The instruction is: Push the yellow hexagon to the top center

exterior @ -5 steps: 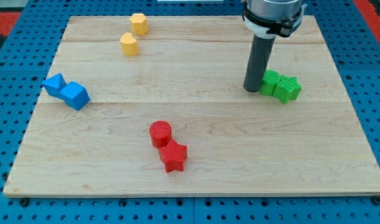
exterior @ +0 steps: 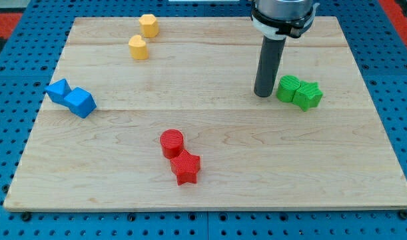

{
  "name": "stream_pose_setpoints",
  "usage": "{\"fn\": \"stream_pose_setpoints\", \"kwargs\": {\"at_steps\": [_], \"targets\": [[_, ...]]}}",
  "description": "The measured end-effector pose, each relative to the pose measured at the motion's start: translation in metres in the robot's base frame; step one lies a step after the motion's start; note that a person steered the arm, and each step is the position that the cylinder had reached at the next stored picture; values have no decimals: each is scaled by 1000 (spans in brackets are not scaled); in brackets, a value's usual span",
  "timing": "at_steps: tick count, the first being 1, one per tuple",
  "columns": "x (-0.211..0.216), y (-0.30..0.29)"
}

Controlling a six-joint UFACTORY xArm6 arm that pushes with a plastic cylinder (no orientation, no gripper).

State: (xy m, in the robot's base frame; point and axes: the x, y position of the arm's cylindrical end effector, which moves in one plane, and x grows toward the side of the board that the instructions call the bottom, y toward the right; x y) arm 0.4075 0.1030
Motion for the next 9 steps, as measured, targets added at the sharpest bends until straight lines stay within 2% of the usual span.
{"fn": "stream_pose_setpoints", "kwargs": {"at_steps": [2,3,4,6,7,8,9], "targets": [[4,-2],[7,-62],[-15,-152],[-82,-314],[-145,-347],[-184,-320],[-185,-255]]}}
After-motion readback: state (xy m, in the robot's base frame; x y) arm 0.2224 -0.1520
